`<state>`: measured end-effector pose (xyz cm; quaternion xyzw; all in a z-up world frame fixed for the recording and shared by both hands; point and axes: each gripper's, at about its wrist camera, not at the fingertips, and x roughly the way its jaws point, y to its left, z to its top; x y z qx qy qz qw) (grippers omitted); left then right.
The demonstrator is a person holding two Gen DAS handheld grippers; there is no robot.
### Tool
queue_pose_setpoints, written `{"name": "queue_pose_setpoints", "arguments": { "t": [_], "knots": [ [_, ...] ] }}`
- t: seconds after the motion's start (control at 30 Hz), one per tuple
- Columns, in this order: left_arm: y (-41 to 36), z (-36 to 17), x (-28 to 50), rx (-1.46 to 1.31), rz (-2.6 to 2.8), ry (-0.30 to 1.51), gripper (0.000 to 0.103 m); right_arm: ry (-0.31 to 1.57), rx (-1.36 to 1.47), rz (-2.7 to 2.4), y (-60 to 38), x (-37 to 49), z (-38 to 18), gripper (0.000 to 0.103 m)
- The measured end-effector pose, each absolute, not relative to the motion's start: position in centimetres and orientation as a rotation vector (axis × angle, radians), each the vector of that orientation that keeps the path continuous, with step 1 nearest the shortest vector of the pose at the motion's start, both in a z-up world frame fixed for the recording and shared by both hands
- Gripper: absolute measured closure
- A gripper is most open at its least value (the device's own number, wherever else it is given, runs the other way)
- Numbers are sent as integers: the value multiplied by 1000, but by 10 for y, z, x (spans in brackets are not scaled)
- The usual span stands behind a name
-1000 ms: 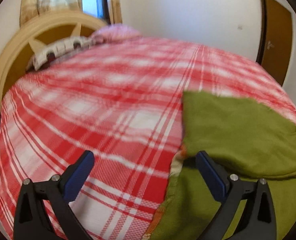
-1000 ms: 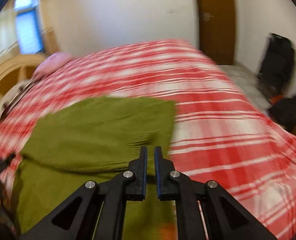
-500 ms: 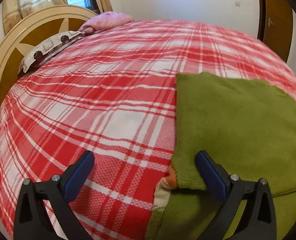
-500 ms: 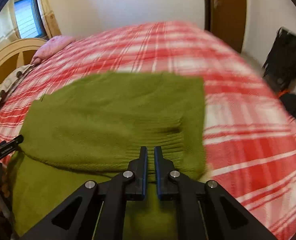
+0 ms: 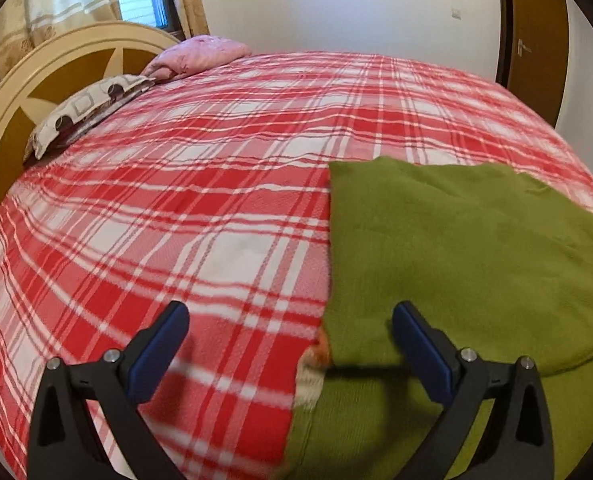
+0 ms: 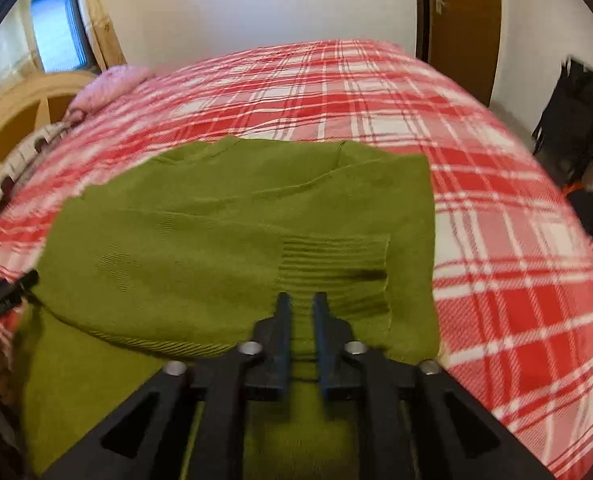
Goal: Fold small clothes
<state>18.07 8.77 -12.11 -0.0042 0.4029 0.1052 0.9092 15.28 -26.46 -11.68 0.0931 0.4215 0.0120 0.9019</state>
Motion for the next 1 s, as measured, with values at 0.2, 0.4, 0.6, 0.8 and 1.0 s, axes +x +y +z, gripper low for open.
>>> {"name": "queue_pose_setpoints", "arguments": {
  "t": [0.2,0.4,0.6,0.8,1.0],
  "knots": [
    [101,-108,144,-75,156,796,0,772,324,102,-258,111,-87,47],
    [118,-92,110,-41,27,749,0,755,308,132,-266,63,-65,47],
    [132,-93,71,-13,-97,753,0,811,211,81,-280,9,-63,47],
    [130,-106,37,26,-174,796,0,870,251,105,-297,-36,-67,47],
    [131,-105,-3,80,-296,813,0,817,214,166,-318,-120,-31,47]
  ]
}}
